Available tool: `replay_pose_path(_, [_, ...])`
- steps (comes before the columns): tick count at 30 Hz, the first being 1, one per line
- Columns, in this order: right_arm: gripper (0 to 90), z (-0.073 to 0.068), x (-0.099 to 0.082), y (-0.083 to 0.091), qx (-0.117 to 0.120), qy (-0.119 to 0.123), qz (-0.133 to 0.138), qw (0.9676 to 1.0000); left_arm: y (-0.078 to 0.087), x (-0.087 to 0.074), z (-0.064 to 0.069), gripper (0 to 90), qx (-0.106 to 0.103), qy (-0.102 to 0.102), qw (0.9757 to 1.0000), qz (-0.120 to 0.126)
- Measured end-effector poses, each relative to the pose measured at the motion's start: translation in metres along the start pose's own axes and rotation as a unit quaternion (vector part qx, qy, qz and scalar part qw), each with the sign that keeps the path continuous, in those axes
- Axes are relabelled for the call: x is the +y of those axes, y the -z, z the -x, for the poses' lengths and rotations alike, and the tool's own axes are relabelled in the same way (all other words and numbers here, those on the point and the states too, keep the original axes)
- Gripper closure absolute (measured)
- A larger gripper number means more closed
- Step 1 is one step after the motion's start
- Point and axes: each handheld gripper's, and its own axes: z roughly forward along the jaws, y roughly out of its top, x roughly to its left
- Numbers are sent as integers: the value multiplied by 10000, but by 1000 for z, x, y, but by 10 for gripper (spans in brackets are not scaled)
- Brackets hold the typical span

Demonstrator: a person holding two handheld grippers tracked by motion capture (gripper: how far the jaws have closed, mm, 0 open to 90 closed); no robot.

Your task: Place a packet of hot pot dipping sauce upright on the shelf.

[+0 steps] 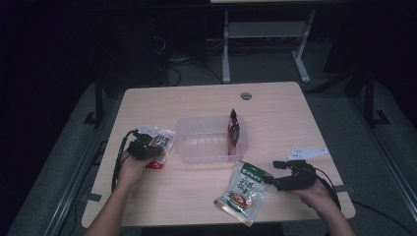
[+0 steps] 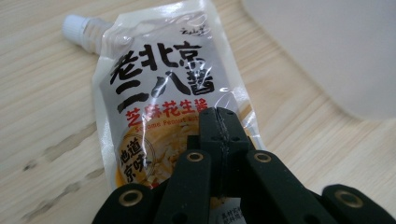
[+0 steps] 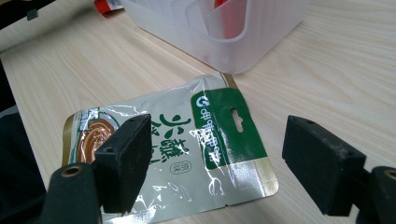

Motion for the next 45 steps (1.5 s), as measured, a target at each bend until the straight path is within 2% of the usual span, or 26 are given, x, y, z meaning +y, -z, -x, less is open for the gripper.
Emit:
replay_pose_path(5, [237,1,0,0,-14,4,2,10000,6,-5,-9,897,103,-22,9999,-87])
replay_pose_path(6, [237,1,-1,0,-18,10,-2,10000,10,-8,-14,897,180,-41,9997,-158])
replay_pose_path(9, [237,1,-1,0,-28,14,-12,10000,14,-12,-19,897,273,-36,9994,-207])
replay_pose_path(10, [237,1,-1,1,-23,20,-10,10000,16,-15,-22,897,292,30,9994,-201])
replay_pose_path(13, [237,1,-1,0,-18,24,-11,10000,22,-20,-27,897,192,107,9996,-183])
replay_pose_path(16, [237,1,0,0,-17,45,-19,10000,24,-19,-28,897,192,109,9996,-150])
replay_pose_path(17, [237,1,0,0,-24,33,-20,10000,25,-18,-29,897,219,42,9996,-165])
replay_pose_path(21, [237,1,0,1,-30,17,-12,10000,35,-12,-36,886,189,63,9998,23])
replay_pose_path(22, [237,1,0,0,-31,3,-15,10000,36,-11,-39,864,116,90,9999,-19])
replay_pose_path(25, [237,2,0,-1,-28,20,-14,10000,34,-10,-42,789,143,22,9999,-83])
replay_pose_path(26, [237,1,0,0,-33,2,-36,10000,32,-11,-46,734,71,-34,9998,-202])
replay_pose_path(28, [237,1,0,0,-29,5,-41,10000,30,-11,-49,598,-8,-91,9996,-268])
replay_pose_path(30, [237,1,0,-1,-44,-15,-51,10000,25,-12,-49,427,-45,-116,9993,-363])
replay_pose_path(33, [237,1,0,-1,-41,-8,-63,10000,20,-13,-48,277,-75,-131,9989,-436])
replay_pose_path(34, [237,1,0,-1,-41,-8,-63,10000,18,-14,-48,277,-47,-223,9985,-505])
replay_pose_path(35, [237,1,0,-1,-39,-16,-68,10000,16,-13,-47,244,-32,-212,9985,-508])
replay_pose_path(37, [237,1,-1,-1,-43,38,-40,10000,14,-13,-45,178,-10,-318,9978,-573])
replay_pose_path(41, [237,2,-1,0,-63,17,-47,10000,12,-13,-45,145,84,-321,9980,-542])
replay_pose_path(42, [237,2,-1,0,-70,35,-56,10000,11,-13,-48,124,194,-274,9980,-532])
replay_pose_path(45, [237,2,-1,-1,-77,55,-76,9999,12,-13,-50,123,210,-242,9983,-486])
